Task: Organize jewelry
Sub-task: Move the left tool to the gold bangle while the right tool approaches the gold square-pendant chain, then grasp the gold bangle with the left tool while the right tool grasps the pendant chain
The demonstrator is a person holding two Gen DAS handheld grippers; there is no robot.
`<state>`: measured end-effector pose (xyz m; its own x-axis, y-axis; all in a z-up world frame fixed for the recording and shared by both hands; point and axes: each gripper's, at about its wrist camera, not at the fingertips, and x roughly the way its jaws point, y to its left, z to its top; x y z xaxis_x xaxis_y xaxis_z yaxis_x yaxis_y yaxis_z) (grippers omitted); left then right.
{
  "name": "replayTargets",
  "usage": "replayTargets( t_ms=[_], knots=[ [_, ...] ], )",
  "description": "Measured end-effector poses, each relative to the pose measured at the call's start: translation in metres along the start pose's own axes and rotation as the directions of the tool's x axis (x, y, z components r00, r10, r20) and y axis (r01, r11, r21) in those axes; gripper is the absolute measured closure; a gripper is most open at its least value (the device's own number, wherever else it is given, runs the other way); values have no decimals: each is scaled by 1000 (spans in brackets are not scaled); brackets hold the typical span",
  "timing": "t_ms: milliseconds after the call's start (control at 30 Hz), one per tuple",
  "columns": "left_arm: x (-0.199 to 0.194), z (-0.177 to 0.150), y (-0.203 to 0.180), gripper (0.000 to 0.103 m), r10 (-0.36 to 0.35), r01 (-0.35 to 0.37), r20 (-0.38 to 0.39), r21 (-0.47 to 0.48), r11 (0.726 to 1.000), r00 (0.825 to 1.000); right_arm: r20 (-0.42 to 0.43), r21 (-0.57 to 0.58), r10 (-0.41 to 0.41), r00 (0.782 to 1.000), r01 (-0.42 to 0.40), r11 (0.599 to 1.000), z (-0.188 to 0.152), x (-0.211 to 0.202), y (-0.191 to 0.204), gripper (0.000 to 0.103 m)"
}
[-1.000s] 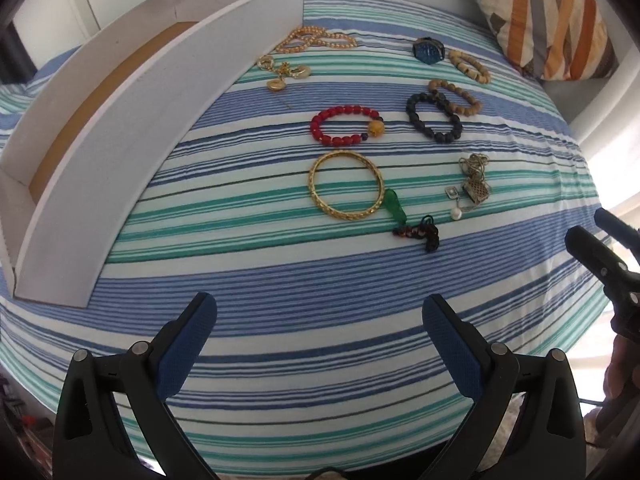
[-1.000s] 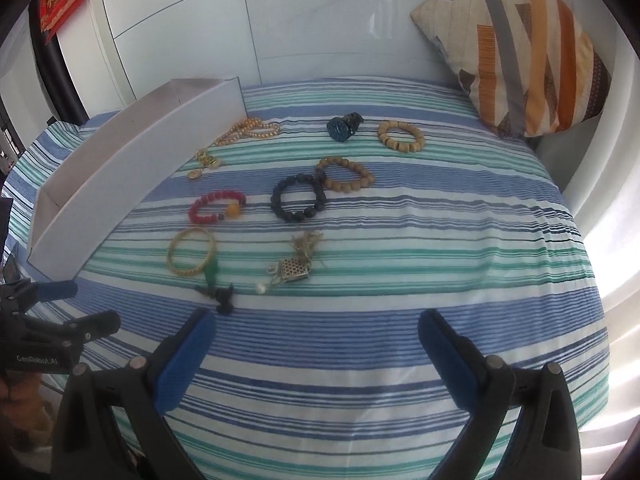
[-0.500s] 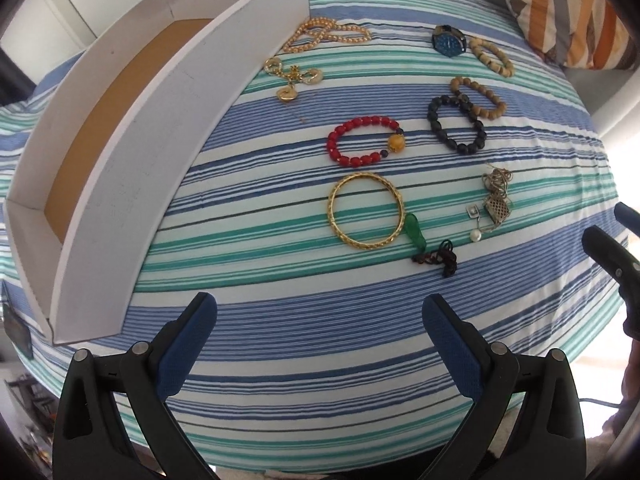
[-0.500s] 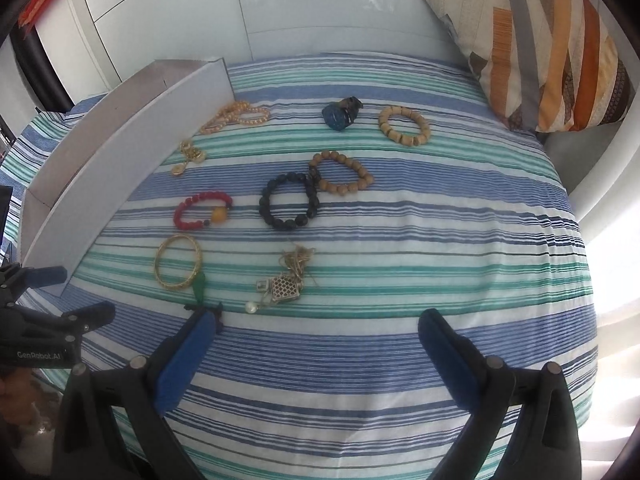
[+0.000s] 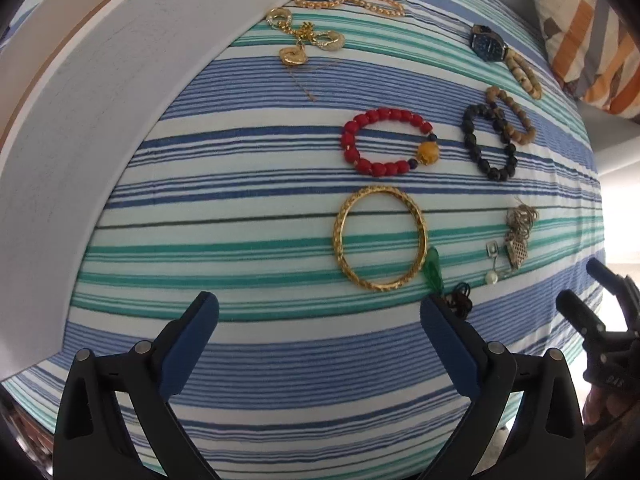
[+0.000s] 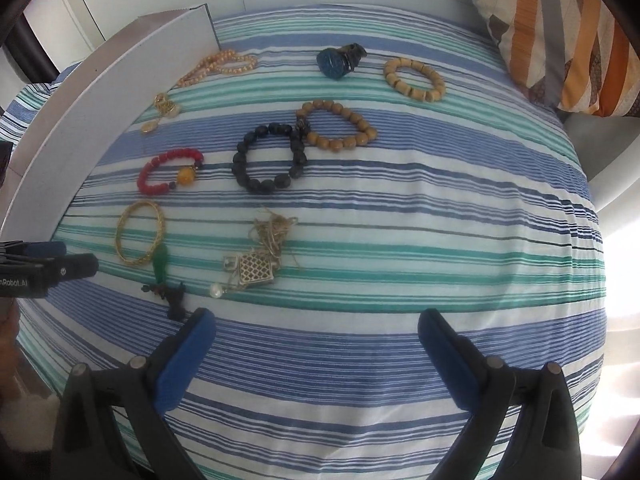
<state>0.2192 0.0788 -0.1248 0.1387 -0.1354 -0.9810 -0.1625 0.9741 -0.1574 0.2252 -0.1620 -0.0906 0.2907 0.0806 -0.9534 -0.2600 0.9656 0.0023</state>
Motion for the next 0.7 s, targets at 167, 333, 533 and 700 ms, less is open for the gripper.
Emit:
replayTargets(
  t_ms=[167,333,533,700],
  knots=[
    [20,13,-9,9,49,-48,-8,22,999,999,8,-11,51,999,-51,999,10,10,8,0],
    [34,14,-18,15,125,-125,-4,45,991,992,-11,12,103,995,-103,995,19,34,16,12],
    [30,11,-30,31,135,-136,26,81,987,991,0,-22,40,999,-40,999,29,55,34,41],
    [18,7,-38,98,126,-133,62,129,983,990,14,-75,-12,1000,13,997,30,53,43,74]
  ],
)
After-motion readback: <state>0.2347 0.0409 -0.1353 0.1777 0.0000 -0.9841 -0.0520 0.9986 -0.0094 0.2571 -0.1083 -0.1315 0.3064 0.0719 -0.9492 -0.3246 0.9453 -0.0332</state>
